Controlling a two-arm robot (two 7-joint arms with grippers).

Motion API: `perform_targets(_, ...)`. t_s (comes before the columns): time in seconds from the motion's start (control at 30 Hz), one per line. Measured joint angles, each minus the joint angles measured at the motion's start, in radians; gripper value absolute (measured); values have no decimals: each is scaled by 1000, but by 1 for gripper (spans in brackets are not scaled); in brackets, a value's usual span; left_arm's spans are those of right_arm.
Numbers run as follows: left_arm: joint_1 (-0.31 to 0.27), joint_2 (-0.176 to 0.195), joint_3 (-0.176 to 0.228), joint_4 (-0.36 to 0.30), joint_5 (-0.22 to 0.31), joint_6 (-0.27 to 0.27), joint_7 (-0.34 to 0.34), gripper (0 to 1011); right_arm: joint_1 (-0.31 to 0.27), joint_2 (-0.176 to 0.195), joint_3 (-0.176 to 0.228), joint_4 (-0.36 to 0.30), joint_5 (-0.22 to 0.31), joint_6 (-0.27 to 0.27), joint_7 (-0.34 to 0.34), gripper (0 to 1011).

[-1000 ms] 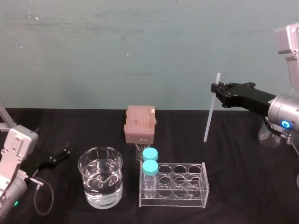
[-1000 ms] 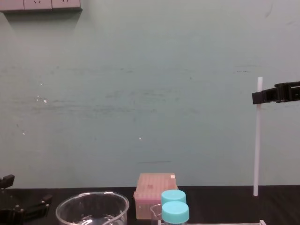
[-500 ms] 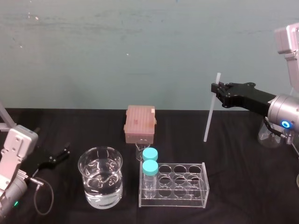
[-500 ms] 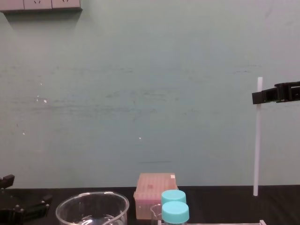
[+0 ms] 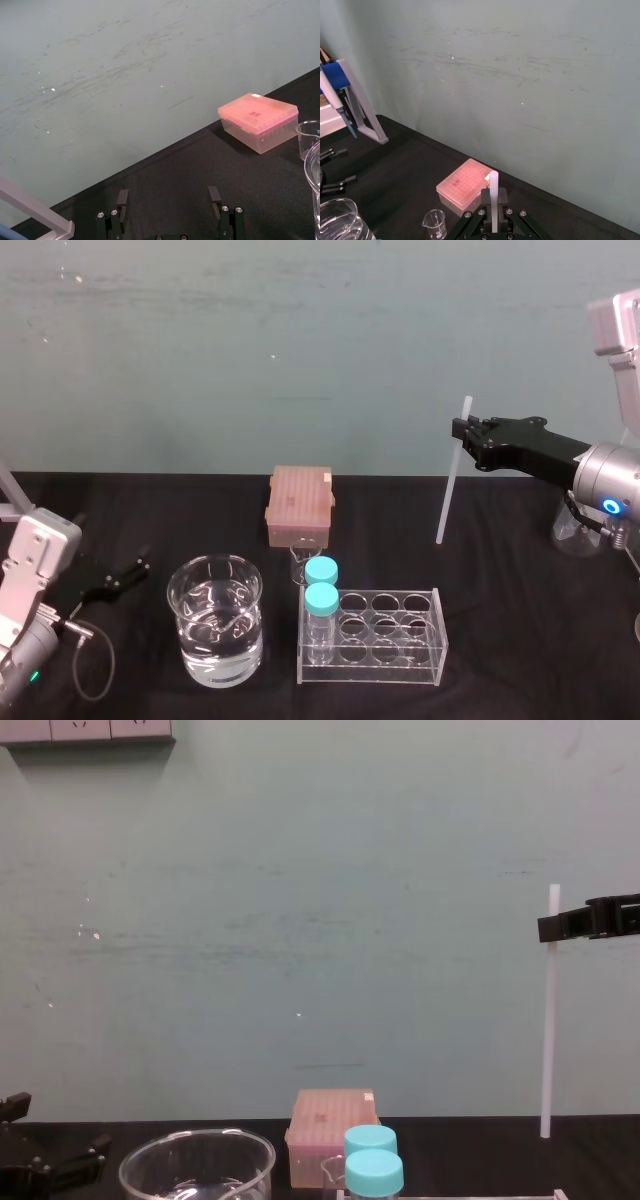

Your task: Pick up the stirring rod with one hand, then place it down.

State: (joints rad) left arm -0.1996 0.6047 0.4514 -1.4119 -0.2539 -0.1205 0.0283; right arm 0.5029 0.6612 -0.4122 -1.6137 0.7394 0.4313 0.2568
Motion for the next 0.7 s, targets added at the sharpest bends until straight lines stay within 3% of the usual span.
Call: perform_targets(0.7,0,0,0,0,0,0,0,1005,0,0,0,0,0,0,0,68)
